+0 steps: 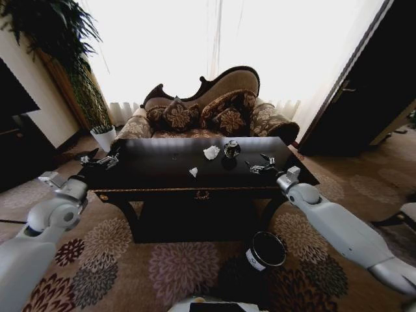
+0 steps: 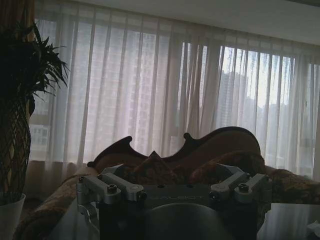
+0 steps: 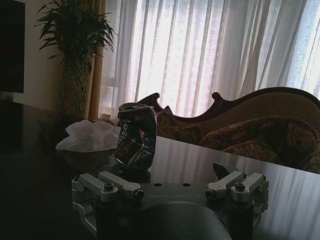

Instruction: Move to the front of the table and place the trash on the table into the trash bin.

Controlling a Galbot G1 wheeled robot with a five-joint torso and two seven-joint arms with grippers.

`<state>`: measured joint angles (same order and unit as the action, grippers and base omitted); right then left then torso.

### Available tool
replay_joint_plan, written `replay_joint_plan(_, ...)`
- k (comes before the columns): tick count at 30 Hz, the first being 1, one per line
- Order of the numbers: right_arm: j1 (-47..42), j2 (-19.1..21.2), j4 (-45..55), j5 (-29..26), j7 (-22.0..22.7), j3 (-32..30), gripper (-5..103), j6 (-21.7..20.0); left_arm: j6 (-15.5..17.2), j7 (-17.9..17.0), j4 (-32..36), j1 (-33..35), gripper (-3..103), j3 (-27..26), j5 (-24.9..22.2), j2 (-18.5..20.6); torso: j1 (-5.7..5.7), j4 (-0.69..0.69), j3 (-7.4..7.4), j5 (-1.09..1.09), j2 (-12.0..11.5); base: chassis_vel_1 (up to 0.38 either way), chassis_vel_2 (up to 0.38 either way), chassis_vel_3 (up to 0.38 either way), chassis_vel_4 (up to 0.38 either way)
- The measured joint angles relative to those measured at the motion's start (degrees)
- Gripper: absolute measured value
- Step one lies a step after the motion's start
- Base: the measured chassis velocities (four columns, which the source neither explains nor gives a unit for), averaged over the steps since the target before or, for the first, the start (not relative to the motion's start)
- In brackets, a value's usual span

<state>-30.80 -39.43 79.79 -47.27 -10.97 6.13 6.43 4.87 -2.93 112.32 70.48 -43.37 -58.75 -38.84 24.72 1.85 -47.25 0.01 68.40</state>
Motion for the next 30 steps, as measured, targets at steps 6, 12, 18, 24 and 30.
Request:
replay_joint_plan(6,4.9,-2.6,-4.7,-0.3,-0.6,5.3,100,0.8,0.0,0.0,0.0,0.0,100,0.0,0.0,0.0,0.0,0.0,0.0,-0.01,0.0,0.0,0.0,0.0,0.0)
replay_joint_plan(12,9.2,-4.4,-8.8,-0.7,-1.3,7.8,100,1.3,0.0,0.0,0.0,0.0,100,0.0,0.0,0.0,0.0,0.0,0.0,-0.01,0.0,0.0,0.0,0.0,0.0)
replay_joint_plan(18,12.4,-5.9,-11.7,-0.9,-1.4,8.8,100,1.4,0.0,0.0,0.0,0.0,100,0.0,0.0,0.0,0.0,0.0,0.0,-0.01,0.0,0.0,0.0,0.0,0.0)
replay_joint_plan(24,14.5,-7.1,-13.3,-0.9,-1.4,10.0,100,1.6,0.0,0.0,0.0,0.0,100,0.0,0.0,0.0,0.0,0.0,0.0,-0.02,0.0,0.0,0.0,0.0,0.0)
replay_joint_plan(30,16.3,-8.5,-13.8,-0.8,-1.4,11.6,100,1.9,0.0,0.0,0.0,0.0,100,0.0,0.0,0.0,0.0,0.0,0.0,-0.01,0.0,0.0,0.0,0.0,0.0)
